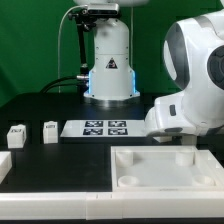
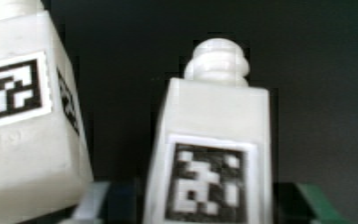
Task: Assemble one leg
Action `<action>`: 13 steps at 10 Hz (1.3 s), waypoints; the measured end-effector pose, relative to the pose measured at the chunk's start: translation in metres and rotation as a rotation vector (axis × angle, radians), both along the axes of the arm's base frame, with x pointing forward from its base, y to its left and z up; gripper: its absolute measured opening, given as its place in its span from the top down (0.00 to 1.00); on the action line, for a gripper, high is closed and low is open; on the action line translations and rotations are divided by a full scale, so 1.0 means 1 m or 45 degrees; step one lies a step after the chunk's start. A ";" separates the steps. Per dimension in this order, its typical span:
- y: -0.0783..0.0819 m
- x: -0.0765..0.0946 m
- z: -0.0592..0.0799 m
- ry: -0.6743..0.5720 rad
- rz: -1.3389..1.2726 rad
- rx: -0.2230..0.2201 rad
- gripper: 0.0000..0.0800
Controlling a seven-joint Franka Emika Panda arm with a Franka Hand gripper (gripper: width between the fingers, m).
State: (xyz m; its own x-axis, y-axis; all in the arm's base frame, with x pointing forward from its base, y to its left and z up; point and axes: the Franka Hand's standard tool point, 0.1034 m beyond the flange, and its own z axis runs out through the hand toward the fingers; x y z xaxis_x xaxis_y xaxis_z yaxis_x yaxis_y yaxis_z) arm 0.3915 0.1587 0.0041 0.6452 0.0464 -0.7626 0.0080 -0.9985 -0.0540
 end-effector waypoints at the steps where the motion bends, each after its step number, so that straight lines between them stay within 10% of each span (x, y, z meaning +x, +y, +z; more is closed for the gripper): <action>1: 0.000 0.000 0.000 0.000 -0.001 0.000 0.64; 5: 0.003 -0.001 0.002 0.002 0.009 0.000 0.64; 11: -0.007 0.009 0.090 0.031 0.058 -0.023 0.64; 13: -0.006 0.012 0.092 0.009 0.062 -0.015 0.64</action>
Offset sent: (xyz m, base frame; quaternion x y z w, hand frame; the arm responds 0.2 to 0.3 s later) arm -0.0013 0.0042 0.0034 -0.0021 0.0002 0.0025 1.0000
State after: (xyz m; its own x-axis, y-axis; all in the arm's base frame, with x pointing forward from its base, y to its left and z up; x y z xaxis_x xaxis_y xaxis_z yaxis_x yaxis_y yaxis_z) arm 0.4033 0.1526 0.0960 0.6368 0.0690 -0.7680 0.0566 -0.9975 -0.0427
